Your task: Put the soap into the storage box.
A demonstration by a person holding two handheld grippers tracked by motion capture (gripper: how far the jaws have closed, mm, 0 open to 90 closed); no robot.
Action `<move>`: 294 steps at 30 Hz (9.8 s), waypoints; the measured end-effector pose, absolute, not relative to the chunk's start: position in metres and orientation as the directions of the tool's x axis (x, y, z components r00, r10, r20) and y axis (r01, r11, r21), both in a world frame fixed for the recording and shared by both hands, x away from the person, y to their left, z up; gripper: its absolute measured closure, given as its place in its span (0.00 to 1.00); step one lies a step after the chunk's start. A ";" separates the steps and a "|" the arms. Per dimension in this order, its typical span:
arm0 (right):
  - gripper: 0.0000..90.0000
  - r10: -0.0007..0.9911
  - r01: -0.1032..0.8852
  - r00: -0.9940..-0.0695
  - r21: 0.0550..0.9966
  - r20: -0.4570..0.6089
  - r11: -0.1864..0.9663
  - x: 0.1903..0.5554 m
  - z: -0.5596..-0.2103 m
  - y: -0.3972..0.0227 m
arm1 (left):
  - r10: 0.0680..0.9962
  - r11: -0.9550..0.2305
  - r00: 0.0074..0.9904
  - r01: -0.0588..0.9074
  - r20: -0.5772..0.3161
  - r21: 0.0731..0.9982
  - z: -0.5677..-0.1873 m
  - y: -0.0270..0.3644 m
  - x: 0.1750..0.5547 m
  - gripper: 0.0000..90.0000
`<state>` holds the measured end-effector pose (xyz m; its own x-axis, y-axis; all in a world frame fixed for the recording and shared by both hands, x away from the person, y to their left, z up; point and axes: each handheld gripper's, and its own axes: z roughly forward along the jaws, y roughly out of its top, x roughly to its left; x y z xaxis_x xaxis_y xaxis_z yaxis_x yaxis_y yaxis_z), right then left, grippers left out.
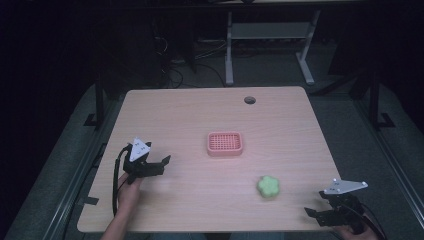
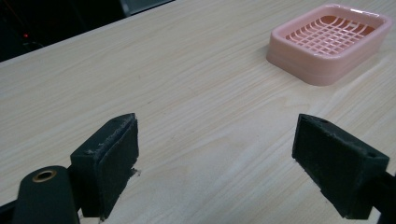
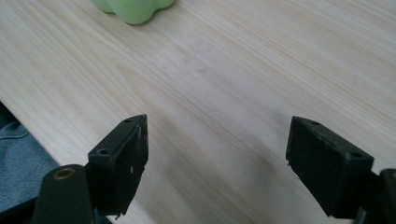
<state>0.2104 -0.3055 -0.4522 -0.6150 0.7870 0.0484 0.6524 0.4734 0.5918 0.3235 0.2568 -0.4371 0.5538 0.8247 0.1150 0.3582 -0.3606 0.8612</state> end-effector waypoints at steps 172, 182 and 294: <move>0.28 0.517 0.501 -0.856 0.241 -0.004 0.831 0.304 -0.442 -0.159 | 0.843 -0.316 0.530 0.353 0.090 0.881 -0.432 0.266 0.322 0.16; 0.27 0.529 0.521 -0.848 0.192 0.010 0.832 0.308 -0.442 -0.155 | 0.842 -0.317 0.531 0.353 0.090 0.880 -0.433 0.266 0.322 0.16; 0.29 0.501 0.475 -0.865 0.377 0.035 0.795 0.399 -0.367 -0.123 | 0.851 -0.291 0.521 0.360 0.068 0.886 -0.433 0.270 0.323 0.16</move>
<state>0.3988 -0.1233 -0.3668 -0.8649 0.5007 0.0345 0.4753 0.7950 0.3769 0.3228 0.2697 -0.4326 0.5208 0.8509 0.0683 0.3598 -0.2914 0.8863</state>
